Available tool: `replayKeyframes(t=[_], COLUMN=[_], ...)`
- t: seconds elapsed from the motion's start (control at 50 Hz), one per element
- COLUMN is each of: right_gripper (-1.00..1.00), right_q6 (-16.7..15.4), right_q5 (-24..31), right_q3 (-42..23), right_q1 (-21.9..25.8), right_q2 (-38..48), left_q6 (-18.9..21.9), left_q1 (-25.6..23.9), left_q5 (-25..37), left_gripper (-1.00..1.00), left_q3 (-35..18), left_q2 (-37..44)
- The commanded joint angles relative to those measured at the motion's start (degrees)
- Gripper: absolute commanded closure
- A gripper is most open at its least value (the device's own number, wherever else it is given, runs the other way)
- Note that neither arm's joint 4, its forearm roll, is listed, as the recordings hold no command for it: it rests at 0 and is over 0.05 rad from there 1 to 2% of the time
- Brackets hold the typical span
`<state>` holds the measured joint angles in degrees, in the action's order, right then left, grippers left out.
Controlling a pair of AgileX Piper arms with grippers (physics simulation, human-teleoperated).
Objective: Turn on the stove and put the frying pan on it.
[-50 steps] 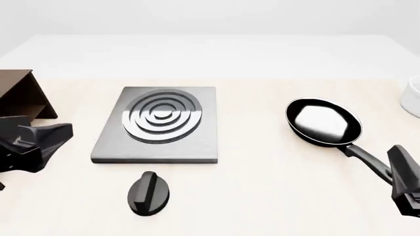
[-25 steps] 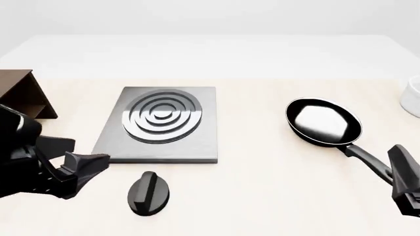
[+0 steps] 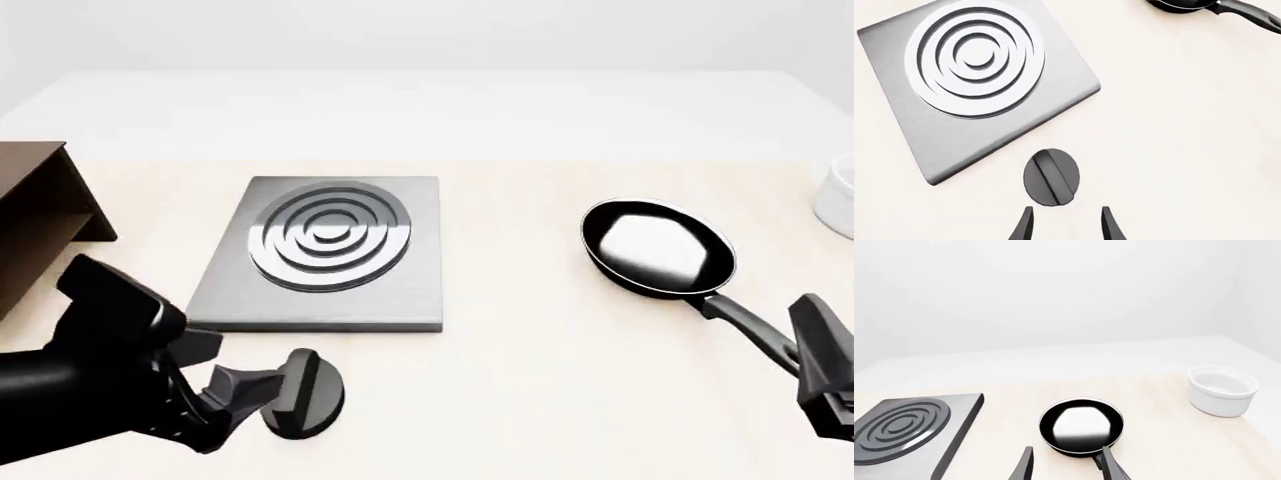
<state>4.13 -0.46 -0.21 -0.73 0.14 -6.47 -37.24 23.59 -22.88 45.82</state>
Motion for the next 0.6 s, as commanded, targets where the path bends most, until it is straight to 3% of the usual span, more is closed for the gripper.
replayKeyframes(t=[0.02, 0.6], right_gripper=[-1.0, -1.0], right_q6=[-0.1, 0.0], right_q5=[0.0, -0.1], right_q3=[0.0, -0.1], right_q1=[0.0, 0.0], right_q2=[0.0, -0.1], left_q6=[-1.2, -2.3], left_q1=[-2.1, -2.1], left_q5=[-5.8, -17.0], left_gripper=[-1.0, -1.0], left_q3=[2.5, 7.4], left_q2=[4.8, 14.2])
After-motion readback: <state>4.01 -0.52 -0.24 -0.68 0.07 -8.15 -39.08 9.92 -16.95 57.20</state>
